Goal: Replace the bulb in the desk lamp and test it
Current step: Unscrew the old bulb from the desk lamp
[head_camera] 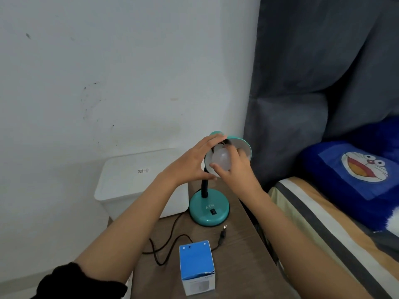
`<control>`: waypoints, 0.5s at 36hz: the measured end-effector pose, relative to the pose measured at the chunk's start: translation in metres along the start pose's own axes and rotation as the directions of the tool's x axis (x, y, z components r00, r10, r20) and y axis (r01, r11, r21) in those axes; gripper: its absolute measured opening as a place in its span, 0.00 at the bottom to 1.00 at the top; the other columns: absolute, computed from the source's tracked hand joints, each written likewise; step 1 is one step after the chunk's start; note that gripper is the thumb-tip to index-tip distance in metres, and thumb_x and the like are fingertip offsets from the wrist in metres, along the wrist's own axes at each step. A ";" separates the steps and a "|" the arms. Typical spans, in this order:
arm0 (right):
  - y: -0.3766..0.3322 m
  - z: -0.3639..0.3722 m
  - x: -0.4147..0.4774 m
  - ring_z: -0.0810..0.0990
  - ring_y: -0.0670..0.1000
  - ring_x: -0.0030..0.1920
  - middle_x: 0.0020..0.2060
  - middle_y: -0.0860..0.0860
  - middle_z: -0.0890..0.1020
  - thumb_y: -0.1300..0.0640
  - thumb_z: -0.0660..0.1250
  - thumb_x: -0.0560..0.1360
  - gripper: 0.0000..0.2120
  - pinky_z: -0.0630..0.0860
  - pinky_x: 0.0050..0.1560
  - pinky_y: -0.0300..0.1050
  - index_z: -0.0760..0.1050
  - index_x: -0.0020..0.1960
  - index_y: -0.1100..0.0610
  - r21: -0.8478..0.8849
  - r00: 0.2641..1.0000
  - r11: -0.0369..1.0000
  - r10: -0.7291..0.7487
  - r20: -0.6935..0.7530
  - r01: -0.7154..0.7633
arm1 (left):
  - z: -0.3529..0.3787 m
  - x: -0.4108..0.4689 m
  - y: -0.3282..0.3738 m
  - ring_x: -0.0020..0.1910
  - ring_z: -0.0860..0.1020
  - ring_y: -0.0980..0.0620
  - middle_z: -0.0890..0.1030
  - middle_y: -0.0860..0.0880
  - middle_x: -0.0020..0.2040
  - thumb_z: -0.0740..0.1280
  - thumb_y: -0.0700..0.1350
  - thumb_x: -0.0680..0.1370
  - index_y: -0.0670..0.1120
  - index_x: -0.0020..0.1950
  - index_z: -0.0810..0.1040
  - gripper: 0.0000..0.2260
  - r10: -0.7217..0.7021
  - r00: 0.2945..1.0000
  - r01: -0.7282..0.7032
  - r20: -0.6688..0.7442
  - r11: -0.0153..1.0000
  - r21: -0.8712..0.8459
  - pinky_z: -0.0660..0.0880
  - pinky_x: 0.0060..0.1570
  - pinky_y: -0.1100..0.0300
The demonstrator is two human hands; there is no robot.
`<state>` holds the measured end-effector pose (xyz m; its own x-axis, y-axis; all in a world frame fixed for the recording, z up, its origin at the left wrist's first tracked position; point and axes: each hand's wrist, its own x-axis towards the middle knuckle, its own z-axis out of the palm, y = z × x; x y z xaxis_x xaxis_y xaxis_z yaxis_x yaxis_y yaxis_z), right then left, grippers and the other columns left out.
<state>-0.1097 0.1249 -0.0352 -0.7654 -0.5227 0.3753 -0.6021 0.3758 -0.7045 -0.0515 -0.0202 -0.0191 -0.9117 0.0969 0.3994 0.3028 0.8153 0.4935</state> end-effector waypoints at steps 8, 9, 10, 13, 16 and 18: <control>-0.014 0.005 0.003 0.82 0.51 0.41 0.51 0.54 0.77 0.49 0.67 0.74 0.23 0.82 0.48 0.53 0.67 0.62 0.61 0.651 0.885 0.633 0.443 0.140 -0.420 | 0.002 -0.004 0.005 0.73 0.61 0.59 0.60 0.59 0.72 0.77 0.41 0.67 0.58 0.73 0.55 0.43 -0.026 1.000 0.026 -0.001 0.999 -0.037 0.68 0.69 0.51; -0.015 0.004 0.005 0.81 0.49 0.38 0.46 0.50 0.76 0.49 0.67 0.74 0.23 0.82 0.49 0.55 0.67 0.62 0.61 0.608 0.890 0.677 0.440 0.117 -0.414 | 0.002 -0.004 0.006 0.73 0.61 0.59 0.60 0.58 0.73 0.77 0.42 0.67 0.57 0.74 0.55 0.43 -0.027 1.000 0.027 -0.005 0.999 -0.039 0.68 0.69 0.52; -0.014 0.005 0.006 0.80 0.49 0.38 0.43 0.48 0.75 0.48 0.67 0.73 0.23 0.81 0.50 0.57 0.67 0.62 0.61 0.549 0.901 0.736 0.426 0.081 -0.397 | 0.002 -0.005 0.006 0.73 0.60 0.59 0.60 0.58 0.73 0.77 0.42 0.67 0.57 0.74 0.55 0.43 -0.030 1.000 0.029 -0.006 0.999 -0.041 0.68 0.69 0.52; -0.013 0.006 0.005 0.81 0.57 0.47 0.49 0.56 0.78 0.46 0.66 0.73 0.25 0.79 0.51 0.56 0.65 0.61 0.60 0.367 0.925 0.855 0.378 0.040 -0.365 | 0.002 -0.007 0.005 0.73 0.60 0.60 0.59 0.60 0.73 0.77 0.41 0.67 0.56 0.74 0.55 0.44 -0.038 0.999 0.038 -0.004 0.998 -0.052 0.68 0.69 0.52; -0.010 0.007 0.003 0.71 0.61 0.60 0.59 0.62 0.70 0.51 0.68 0.72 0.28 0.73 0.57 0.53 0.62 0.66 0.59 0.056 0.979 0.978 0.201 0.006 -0.201 | 0.001 -0.009 0.005 0.73 0.60 0.59 0.61 0.59 0.72 0.77 0.40 0.67 0.55 0.74 0.57 0.43 -0.048 0.999 0.048 0.000 0.996 -0.071 0.68 0.69 0.51; -0.008 0.004 0.000 0.65 0.62 0.63 0.61 0.61 0.67 0.55 0.68 0.71 0.29 0.68 0.63 0.54 0.60 0.68 0.57 -0.233 0.999 0.971 0.050 -0.021 -0.054 | 0.001 -0.009 0.006 0.72 0.61 0.59 0.61 0.60 0.71 0.77 0.41 0.67 0.55 0.74 0.56 0.43 -0.052 0.999 0.052 0.006 0.997 -0.064 0.68 0.69 0.52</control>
<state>-0.1040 0.1186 -0.0314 -0.7994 -0.4870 0.3518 -0.5962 0.5714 -0.5640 -0.0423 -0.0156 -0.0206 -0.9277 0.0576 0.3689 0.2719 0.7813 0.5618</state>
